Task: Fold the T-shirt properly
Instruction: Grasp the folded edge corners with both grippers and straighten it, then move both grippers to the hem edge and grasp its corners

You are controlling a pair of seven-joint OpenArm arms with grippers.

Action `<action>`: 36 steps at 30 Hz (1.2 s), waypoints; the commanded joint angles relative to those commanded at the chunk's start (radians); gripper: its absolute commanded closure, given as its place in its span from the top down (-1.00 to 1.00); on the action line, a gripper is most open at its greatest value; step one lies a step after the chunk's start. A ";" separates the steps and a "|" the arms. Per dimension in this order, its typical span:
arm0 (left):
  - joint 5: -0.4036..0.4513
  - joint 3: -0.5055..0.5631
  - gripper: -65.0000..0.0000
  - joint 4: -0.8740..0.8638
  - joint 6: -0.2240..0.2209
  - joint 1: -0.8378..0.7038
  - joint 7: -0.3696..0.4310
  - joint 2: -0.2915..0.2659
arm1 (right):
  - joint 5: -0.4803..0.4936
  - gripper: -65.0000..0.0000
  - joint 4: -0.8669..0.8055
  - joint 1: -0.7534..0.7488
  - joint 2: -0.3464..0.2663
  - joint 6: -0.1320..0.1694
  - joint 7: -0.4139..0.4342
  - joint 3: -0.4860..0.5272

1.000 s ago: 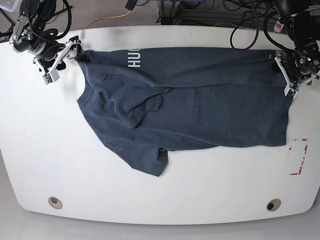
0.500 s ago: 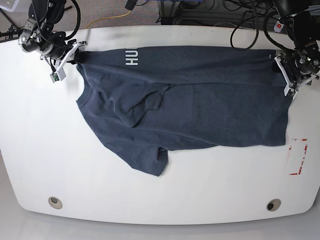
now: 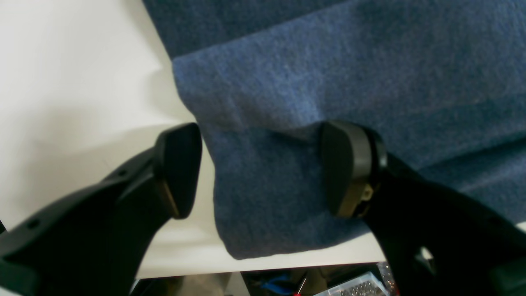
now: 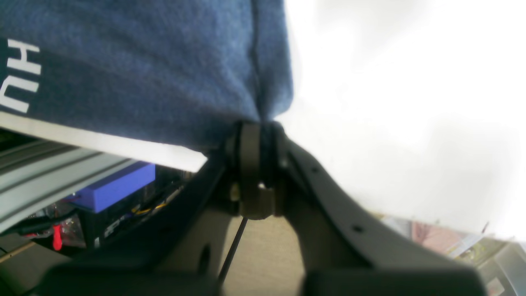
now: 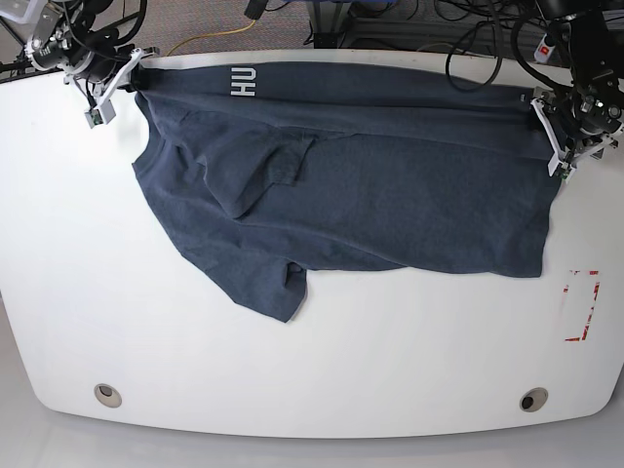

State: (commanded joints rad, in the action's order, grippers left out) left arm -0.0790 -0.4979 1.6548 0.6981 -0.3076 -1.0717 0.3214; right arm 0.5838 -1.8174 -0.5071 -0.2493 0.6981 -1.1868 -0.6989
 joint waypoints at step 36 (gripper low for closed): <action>0.000 -0.003 0.29 0.000 0.000 0.000 0.000 -0.002 | 0.170 0.11 0.064 0.368 0.035 0.000 -0.002 0.373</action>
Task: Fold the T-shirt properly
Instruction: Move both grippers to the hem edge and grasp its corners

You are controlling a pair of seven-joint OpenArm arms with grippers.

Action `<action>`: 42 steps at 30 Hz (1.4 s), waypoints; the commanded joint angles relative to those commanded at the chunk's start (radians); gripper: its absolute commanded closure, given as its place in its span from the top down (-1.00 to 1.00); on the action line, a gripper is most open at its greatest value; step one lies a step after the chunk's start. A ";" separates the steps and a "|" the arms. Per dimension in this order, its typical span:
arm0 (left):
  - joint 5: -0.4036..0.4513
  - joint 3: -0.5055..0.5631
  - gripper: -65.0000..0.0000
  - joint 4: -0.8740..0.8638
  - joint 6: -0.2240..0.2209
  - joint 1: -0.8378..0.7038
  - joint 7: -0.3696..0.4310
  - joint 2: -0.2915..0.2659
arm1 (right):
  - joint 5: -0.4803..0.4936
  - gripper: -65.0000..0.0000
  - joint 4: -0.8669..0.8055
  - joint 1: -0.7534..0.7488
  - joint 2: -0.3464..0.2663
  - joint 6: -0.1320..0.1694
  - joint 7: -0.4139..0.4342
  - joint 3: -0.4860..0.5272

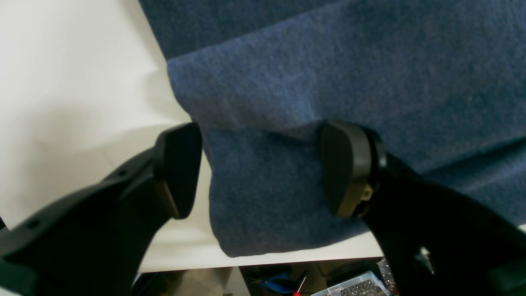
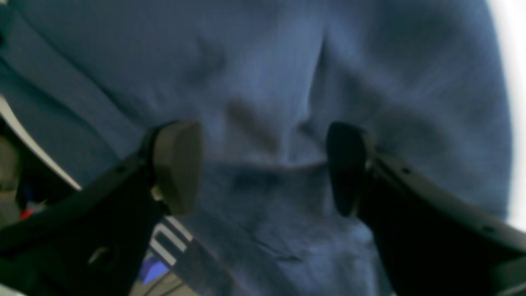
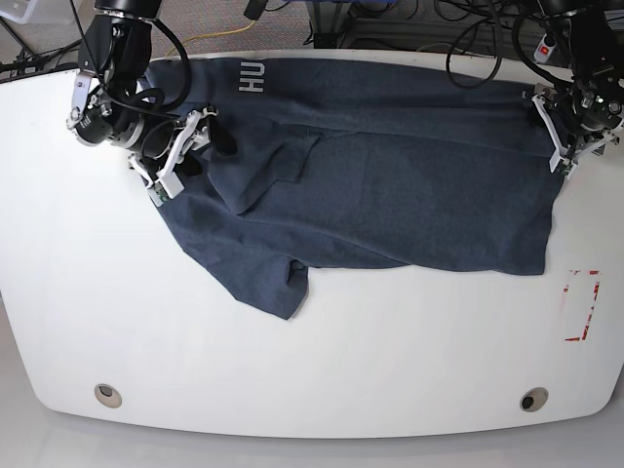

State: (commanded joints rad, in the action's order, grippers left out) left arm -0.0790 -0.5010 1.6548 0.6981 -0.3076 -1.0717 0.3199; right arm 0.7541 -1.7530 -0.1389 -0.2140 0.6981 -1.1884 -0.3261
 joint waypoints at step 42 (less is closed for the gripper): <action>-0.002 -0.003 0.29 0.080 0.000 0.055 0.000 -0.028 | -0.348 0.28 0.818 0.628 -0.146 -0.016 0.428 0.106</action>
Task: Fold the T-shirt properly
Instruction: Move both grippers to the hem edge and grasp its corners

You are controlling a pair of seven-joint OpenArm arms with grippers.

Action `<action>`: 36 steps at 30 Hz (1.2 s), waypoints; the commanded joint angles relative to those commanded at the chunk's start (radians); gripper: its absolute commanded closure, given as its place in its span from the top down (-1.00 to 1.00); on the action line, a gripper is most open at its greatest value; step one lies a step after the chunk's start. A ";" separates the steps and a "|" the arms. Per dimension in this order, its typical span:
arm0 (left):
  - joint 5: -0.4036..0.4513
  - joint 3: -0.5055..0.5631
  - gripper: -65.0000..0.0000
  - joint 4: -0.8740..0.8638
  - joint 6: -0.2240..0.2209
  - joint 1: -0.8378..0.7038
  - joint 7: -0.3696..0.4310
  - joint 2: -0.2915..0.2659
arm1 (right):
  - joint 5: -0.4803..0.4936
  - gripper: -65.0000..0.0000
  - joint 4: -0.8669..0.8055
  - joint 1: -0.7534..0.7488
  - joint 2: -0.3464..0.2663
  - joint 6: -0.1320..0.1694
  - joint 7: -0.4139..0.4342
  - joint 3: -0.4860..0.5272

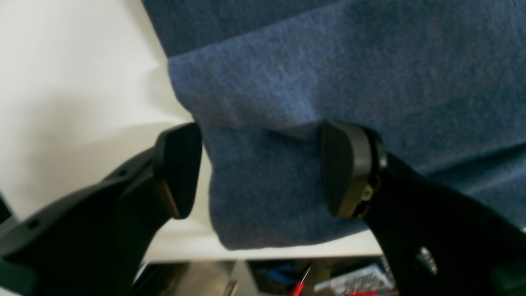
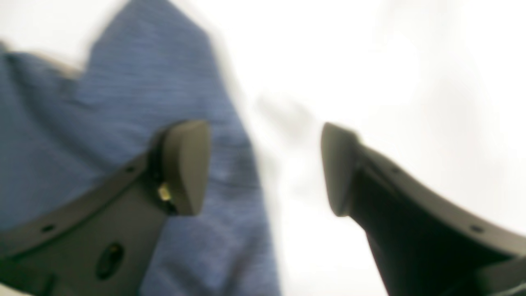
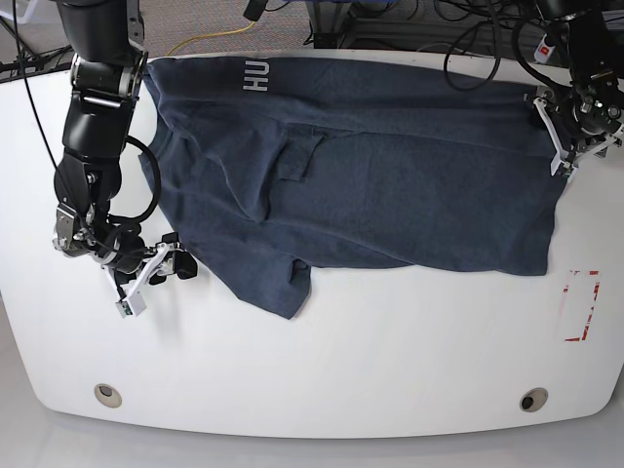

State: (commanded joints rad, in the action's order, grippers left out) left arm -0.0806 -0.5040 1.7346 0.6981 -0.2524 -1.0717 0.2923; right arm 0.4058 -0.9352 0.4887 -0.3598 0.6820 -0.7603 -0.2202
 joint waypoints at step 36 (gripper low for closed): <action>0.035 -0.141 0.53 -0.370 -0.007 0.594 0.052 -0.029 | -0.032 -0.77 0.212 0.038 0.176 0.016 0.092 0.005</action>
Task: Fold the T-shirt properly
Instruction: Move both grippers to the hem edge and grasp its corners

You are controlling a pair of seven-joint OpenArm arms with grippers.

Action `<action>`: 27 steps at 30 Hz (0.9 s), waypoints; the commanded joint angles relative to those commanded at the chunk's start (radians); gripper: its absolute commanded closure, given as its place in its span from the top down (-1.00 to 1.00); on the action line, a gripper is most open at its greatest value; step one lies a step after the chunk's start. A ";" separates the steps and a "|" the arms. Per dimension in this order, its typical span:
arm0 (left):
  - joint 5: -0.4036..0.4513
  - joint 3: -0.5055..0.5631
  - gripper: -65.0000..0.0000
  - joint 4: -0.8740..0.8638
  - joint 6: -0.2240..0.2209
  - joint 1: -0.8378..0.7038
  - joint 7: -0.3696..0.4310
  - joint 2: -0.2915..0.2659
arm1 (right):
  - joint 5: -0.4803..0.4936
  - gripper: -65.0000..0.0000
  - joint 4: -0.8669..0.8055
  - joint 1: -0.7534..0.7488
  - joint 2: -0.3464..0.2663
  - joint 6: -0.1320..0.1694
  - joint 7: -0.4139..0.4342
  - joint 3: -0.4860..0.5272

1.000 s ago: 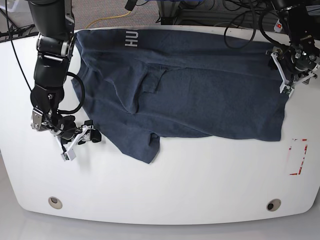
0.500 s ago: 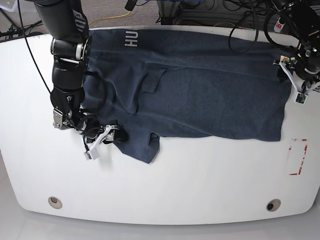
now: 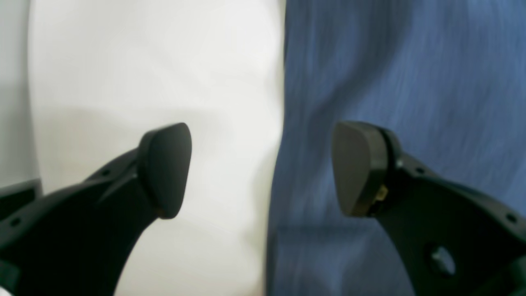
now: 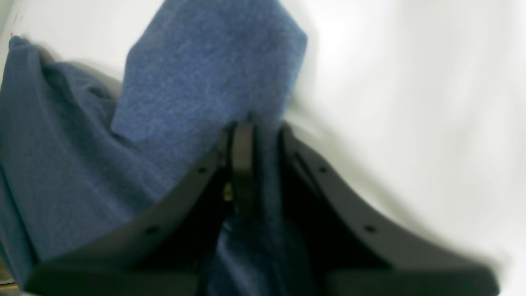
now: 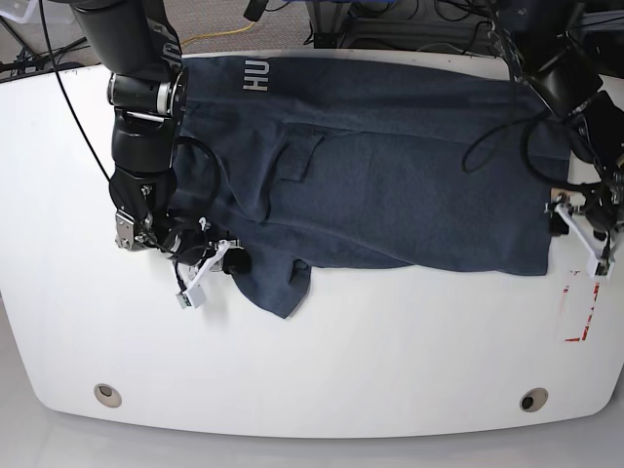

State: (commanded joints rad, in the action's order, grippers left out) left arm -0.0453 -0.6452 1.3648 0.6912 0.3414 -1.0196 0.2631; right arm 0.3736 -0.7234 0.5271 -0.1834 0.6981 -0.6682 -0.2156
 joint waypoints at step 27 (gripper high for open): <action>-0.006 0.091 0.53 -0.809 -0.084 0.278 0.434 0.127 | 0.003 -0.78 -0.002 -0.002 -0.002 0.000 -0.005 -0.006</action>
State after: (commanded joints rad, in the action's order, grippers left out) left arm -0.0514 -0.5547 0.5562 0.6068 0.6191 -0.5854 0.3905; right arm 0.3767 -0.7250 0.5255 -0.1849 0.6981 -0.6728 -0.2217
